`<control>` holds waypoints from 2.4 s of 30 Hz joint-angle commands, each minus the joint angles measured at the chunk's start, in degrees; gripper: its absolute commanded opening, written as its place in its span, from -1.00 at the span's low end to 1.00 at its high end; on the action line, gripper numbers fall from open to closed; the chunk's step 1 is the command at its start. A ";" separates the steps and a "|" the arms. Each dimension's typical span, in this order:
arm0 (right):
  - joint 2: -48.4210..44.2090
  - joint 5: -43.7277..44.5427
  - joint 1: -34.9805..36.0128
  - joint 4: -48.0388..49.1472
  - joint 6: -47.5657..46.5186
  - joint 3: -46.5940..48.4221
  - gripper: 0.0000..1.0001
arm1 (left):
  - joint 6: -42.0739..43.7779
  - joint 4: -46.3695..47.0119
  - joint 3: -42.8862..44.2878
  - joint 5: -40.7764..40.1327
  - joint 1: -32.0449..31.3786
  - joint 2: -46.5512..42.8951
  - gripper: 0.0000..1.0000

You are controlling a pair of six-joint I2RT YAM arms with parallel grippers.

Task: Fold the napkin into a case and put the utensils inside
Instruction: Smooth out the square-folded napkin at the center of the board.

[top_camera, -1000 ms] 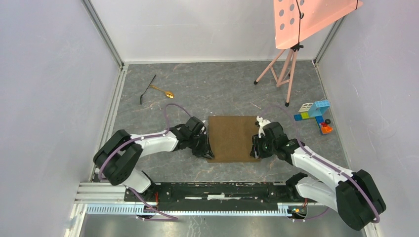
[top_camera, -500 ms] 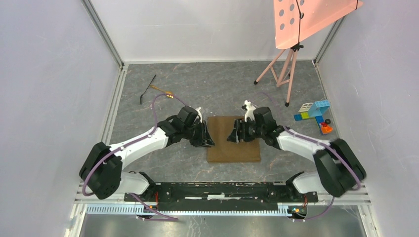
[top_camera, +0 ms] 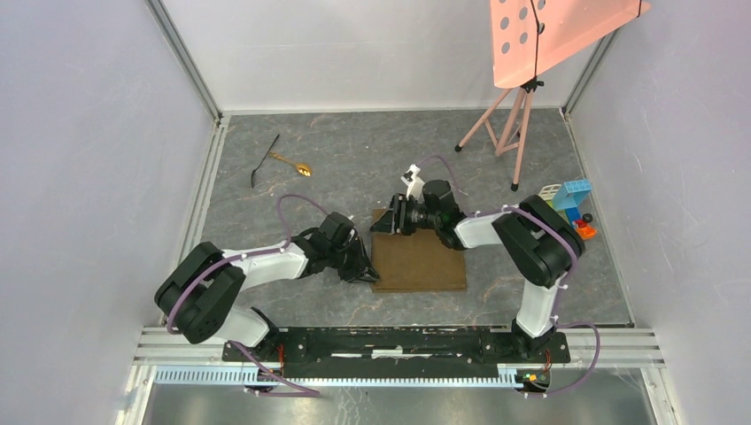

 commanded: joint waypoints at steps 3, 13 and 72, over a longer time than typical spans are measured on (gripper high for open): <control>8.20 -0.70 0.98 8.01 1.74 5.76 -0.03 | -1.53 4.26 -2.25 0.07 0.13 2.66 -0.56; 18.52 2.21 -1.34 2.56 -3.53 14.00 -0.03 | -1.53 4.71 -4.84 0.76 0.03 2.83 -0.62; -3.85 0.85 -24.24 -16.45 -22.91 -3.63 0.60 | 6.72 -6.74 37.81 3.75 10.93 30.10 0.77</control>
